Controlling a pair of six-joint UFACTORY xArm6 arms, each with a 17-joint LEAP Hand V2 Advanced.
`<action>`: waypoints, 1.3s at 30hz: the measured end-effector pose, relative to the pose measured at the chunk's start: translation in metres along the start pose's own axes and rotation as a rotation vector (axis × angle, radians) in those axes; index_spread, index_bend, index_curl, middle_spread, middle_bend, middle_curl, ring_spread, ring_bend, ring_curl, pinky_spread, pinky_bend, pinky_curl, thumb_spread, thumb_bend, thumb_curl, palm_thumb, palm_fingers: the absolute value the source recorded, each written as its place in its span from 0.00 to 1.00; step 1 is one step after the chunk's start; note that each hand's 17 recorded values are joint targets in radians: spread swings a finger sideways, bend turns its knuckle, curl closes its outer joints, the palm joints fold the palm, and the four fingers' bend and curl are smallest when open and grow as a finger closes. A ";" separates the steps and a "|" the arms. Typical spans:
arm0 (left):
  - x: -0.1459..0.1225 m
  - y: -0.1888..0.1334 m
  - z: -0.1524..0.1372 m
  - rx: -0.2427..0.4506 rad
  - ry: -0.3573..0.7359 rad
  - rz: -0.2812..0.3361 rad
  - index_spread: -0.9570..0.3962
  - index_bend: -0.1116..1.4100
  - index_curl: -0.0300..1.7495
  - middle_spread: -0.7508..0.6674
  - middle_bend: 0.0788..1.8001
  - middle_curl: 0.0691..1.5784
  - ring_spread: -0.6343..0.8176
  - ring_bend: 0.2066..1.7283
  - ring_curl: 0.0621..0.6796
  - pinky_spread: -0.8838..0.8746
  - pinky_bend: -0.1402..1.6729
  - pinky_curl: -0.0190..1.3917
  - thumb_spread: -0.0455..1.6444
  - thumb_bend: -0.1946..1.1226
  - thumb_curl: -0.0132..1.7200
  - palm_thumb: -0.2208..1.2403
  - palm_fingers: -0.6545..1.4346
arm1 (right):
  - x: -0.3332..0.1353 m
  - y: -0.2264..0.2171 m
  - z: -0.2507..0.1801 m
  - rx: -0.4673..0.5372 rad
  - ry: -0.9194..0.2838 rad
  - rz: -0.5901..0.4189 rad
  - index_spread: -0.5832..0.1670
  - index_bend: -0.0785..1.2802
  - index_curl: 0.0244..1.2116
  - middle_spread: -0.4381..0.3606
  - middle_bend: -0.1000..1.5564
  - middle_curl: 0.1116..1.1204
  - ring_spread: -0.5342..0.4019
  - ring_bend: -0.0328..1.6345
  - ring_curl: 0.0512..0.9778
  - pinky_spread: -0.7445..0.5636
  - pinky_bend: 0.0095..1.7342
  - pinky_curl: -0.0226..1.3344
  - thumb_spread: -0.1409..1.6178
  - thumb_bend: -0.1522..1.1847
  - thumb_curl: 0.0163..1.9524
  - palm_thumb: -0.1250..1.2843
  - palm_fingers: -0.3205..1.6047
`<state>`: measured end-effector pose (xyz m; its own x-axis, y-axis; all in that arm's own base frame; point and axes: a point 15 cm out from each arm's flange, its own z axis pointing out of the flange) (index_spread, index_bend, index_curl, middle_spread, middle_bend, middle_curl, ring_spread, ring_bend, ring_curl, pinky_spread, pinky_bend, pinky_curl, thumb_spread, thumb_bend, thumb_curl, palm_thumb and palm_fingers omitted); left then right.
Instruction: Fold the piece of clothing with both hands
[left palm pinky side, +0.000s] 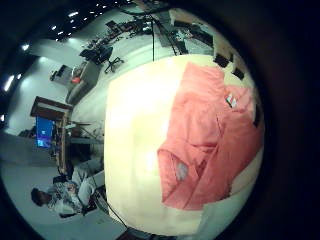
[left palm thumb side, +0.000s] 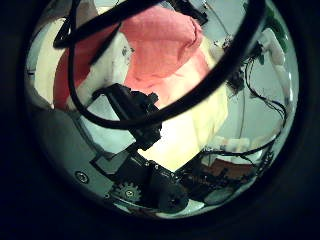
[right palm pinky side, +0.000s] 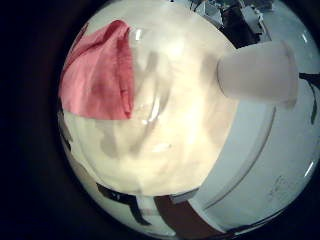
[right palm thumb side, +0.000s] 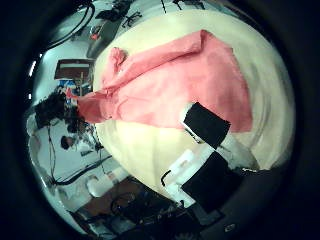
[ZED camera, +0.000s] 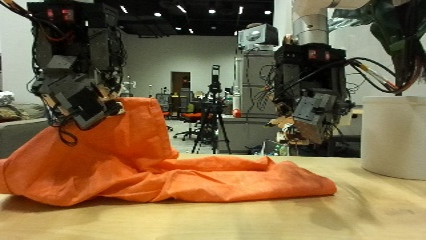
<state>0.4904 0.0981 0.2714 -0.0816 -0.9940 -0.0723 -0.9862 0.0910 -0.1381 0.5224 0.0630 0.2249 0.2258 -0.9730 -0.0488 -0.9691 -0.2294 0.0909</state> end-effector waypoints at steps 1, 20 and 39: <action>-0.005 -0.007 0.003 -0.005 -0.007 -0.005 0.36 0.82 0.41 0.22 0.44 0.37 0.21 0.25 0.38 0.48 0.17 0.10 0.84 0.18 0.17 0.57 0.62 | 0.000 0.000 0.000 0.000 0.000 0.000 0.35 0.20 0.29 0.43 0.23 0.28 0.55 0.18 0.21 0.65 0.10 0.19 0.79 0.10 0.10 0.55 0.37; -0.044 -0.065 0.048 -0.078 -0.017 -0.146 0.62 0.36 0.31 0.51 0.15 0.31 0.49 0.32 0.44 0.68 0.34 0.20 0.71 0.11 0.13 0.30 0.28 | 0.002 -0.005 0.007 -0.006 -0.001 0.000 0.31 0.19 0.30 0.37 0.22 0.28 0.54 0.19 0.22 0.66 0.10 0.19 0.79 0.10 0.10 0.54 0.36; 0.022 0.063 0.067 -0.283 0.104 0.125 0.71 0.19 0.24 0.60 0.06 0.19 0.69 0.18 0.28 0.77 0.23 0.20 0.72 0.14 0.15 0.30 0.31 | -0.016 -0.006 0.068 -0.256 -0.027 -0.139 0.22 0.20 0.27 0.26 0.14 0.22 0.62 0.16 0.21 0.73 0.12 0.23 0.85 0.11 0.10 0.52 0.24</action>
<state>0.4364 0.0861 0.1946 -0.2049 -0.9783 0.0323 -0.9673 0.2074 0.1463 0.5179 0.0816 0.1576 0.3486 -0.9314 -0.1050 -0.8716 -0.3633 0.3290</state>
